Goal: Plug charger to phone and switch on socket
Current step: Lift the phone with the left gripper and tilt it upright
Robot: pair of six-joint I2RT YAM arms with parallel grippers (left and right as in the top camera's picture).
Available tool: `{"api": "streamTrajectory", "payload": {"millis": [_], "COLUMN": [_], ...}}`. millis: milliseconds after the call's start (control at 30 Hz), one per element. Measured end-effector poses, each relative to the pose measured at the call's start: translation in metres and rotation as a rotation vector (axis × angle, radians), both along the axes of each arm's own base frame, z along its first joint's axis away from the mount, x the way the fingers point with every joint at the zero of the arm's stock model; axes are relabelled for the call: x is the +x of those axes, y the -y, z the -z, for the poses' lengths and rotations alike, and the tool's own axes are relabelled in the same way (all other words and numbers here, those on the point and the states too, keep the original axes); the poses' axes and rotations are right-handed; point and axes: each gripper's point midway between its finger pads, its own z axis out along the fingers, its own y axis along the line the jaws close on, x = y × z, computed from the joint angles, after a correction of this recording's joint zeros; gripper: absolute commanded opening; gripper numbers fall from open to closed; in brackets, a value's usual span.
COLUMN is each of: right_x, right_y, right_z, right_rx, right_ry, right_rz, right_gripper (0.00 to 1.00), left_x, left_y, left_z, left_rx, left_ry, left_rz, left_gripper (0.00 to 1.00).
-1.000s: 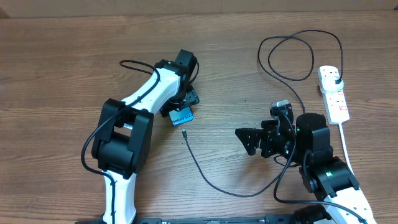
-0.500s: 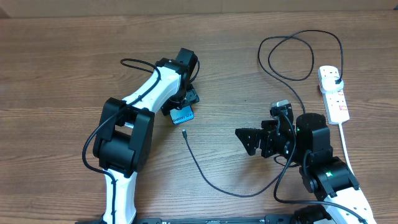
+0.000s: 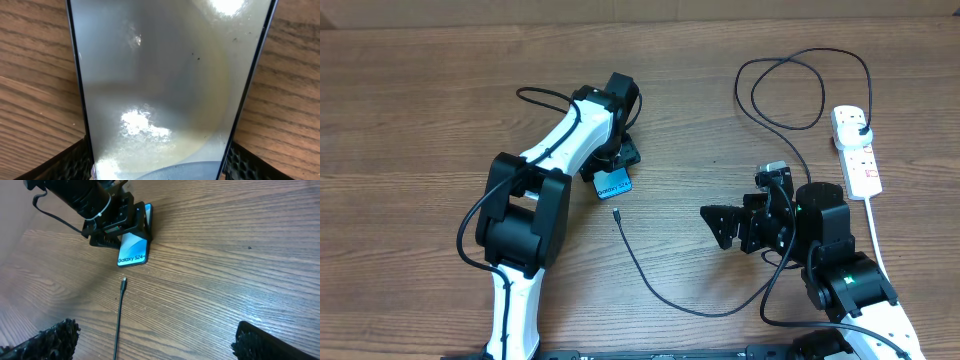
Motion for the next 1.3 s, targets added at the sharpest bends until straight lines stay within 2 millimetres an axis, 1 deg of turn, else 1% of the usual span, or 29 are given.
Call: {"api": "streamTrajectory", "payload": {"millis": [267, 367, 533, 833, 1067, 1167, 1300], "right_x": [0.0, 0.0, 0.0, 0.0, 0.001, 0.002, 0.005], "right_y": [0.001, 0.001, 0.001, 0.001, 0.001, 0.002, 0.002], "right_z": [0.0, 0.0, 0.0, 0.0, 0.001, 0.007, 0.022], "right_rx": [-0.003, -0.002, -0.003, -0.003, -0.006, -0.016, -0.034], "right_ry": [0.0, 0.0, 0.0, 0.0, -0.001, -0.02, -0.073], "right_rz": [0.004, 0.004, 0.003, 0.004, 0.007, 0.012, 0.016], "right_gripper": [1.0, 1.0, 1.0, 1.0, 1.0, 1.0, 1.0], "left_x": [0.002, 0.002, 0.002, 0.003, 0.006, 0.006, 0.007], "left_y": [0.001, 0.002, 0.003, 0.008, 0.015, 0.018, 0.023], "left_z": [-0.001, -0.001, -0.001, -0.001, -0.003, -0.003, -0.005], "left_rx": [0.003, 0.0, -0.007, -0.032, -0.063, -0.078, -0.102], "left_ry": [-0.01, -0.012, -0.013, -0.021, -0.024, -0.029, -0.035], "left_rz": [0.0, 0.0, -0.001, -0.001, -0.001, 0.0, 0.0], "left_gripper": [0.64, 0.6, 0.58, 0.43, 0.4, 0.38, 0.37]}}
